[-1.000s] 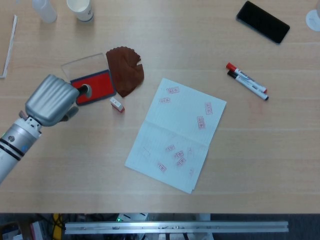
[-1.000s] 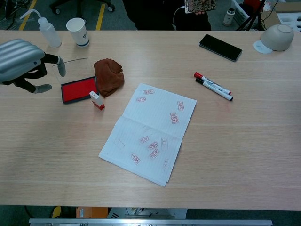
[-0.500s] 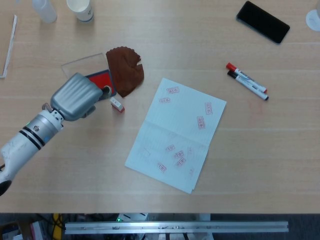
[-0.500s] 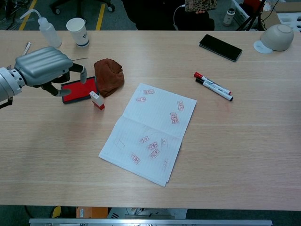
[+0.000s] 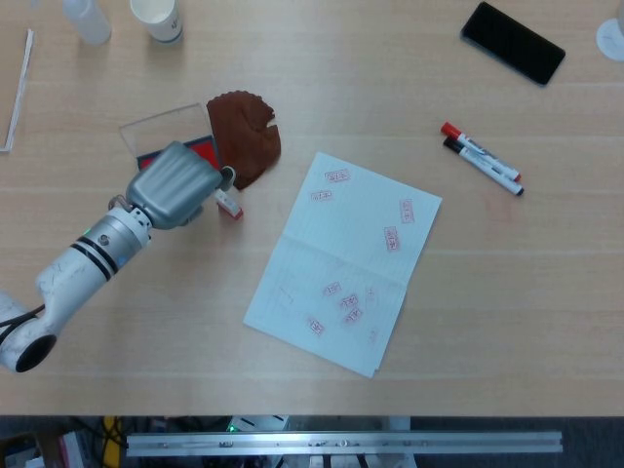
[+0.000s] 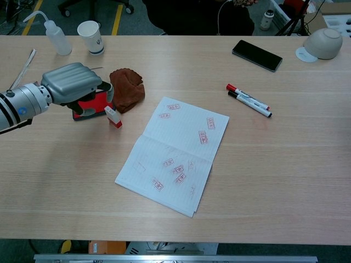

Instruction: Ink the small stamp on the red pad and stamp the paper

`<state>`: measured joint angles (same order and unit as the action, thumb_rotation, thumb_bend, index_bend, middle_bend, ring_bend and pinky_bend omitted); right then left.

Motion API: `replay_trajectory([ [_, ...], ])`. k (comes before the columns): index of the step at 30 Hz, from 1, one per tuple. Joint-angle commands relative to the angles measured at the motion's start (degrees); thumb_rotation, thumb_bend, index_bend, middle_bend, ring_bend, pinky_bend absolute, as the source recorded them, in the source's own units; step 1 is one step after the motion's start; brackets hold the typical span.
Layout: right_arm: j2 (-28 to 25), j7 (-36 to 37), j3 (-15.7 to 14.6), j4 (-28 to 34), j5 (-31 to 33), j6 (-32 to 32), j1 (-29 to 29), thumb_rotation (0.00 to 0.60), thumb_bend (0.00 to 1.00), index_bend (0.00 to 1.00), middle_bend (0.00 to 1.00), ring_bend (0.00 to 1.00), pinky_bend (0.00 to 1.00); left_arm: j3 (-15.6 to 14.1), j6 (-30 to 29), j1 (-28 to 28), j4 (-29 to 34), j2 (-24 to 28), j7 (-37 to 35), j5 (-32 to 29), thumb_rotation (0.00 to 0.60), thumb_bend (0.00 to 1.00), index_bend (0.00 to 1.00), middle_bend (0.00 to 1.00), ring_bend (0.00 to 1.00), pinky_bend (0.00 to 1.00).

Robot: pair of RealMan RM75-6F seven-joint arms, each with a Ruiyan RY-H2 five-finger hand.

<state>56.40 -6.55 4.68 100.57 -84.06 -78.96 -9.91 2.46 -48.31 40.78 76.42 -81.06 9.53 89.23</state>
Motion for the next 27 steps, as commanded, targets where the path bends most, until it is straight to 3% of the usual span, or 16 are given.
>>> replay_trajectory([
  [1, 0.0, 0.1, 0.0, -0.1, 0.0, 0.0, 0.0, 0.6, 0.19, 0.25, 0.31, 0.19, 0.24, 0.1, 1.1, 0.6, -0.7, -1.2, 1.7, -1.6, 0.6, 0.25, 0.41, 1.0, 1.0, 1.0],
  [27, -0.2, 1.3, -0.3, -0.9, 0.1, -0.2, 0.4, 0.6, 0.19, 0.25, 0.31, 0.19, 0.24, -0.4, 1.6, 1.2, -2.2, -6.6, 12.5, -9.4, 0.6, 0.25, 0.44, 1.0, 1.0, 1.0],
])
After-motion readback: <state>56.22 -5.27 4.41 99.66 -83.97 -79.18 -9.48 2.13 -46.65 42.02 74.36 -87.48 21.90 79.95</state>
